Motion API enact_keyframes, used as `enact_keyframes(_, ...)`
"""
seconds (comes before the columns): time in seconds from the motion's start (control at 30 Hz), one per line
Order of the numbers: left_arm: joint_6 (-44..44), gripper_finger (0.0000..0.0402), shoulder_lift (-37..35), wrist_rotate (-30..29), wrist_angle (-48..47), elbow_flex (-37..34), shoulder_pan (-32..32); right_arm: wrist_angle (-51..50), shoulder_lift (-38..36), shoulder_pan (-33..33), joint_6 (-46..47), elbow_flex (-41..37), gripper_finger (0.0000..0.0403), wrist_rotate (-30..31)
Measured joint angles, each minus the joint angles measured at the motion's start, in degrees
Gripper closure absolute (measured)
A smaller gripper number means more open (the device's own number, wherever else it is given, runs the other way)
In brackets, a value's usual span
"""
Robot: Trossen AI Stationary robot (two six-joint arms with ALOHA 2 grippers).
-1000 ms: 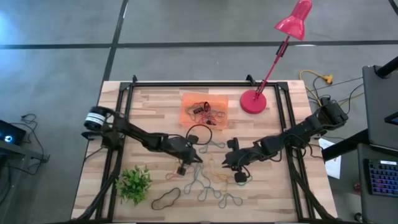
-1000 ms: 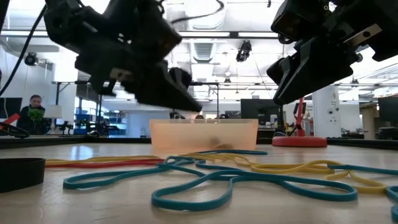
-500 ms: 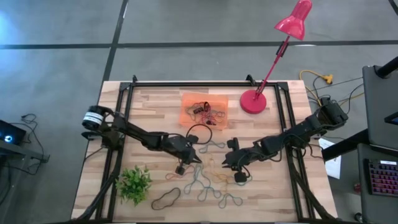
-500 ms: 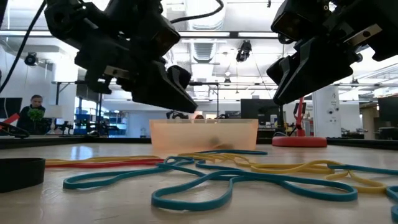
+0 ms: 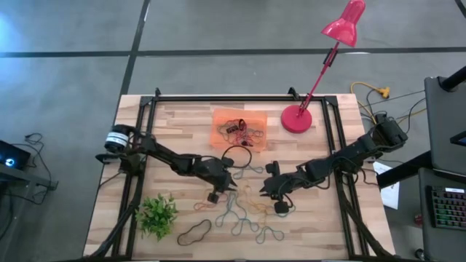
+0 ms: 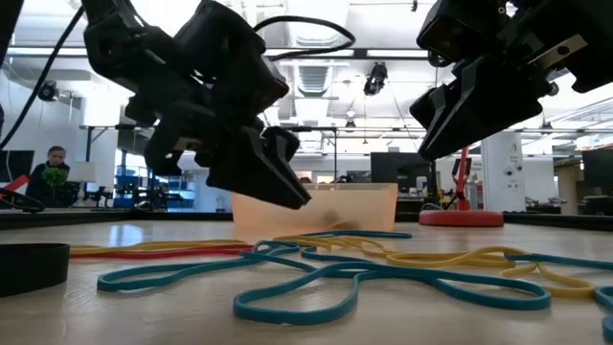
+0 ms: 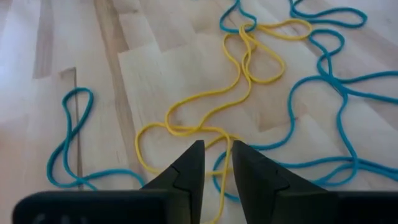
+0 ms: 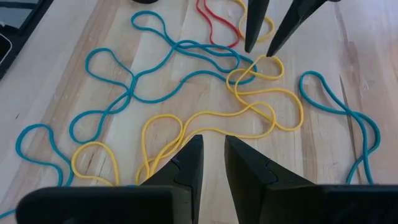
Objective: Pick and place rubber bands into bin
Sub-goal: Put the yellow rubber band into the orange bin
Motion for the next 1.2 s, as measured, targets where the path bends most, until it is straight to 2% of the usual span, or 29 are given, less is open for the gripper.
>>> enact_keyframes(0.87, -1.0, 0.0334, 7.2, 2.1, 0.6, 2.6, 1.2, 0.8, 0.0, 0.0, -0.9, 0.0, 0.0346, 0.0)
enact_keyframes(0.97, -1.0, 0.0347, 6.9, 1.9, 0.3, 2.6, 1.3, 0.8, 0.0, 0.0, -0.9, 0.0, 0.0346, 0.0)
enact_keyframes(1.13, -0.2, 0.0395, 6.8, 2.1, 0.0, 2.6, 1.4, 0.7, 0.0, 0.0, -0.9, 0.0, 0.0346, 0.0)
enact_keyframes(1.2, -0.2, 0.0397, 6.8, 2.0, 0.0, 2.6, 1.4, 0.7, 0.0, 0.0, -0.9, -0.1, 0.0346, 0.0)
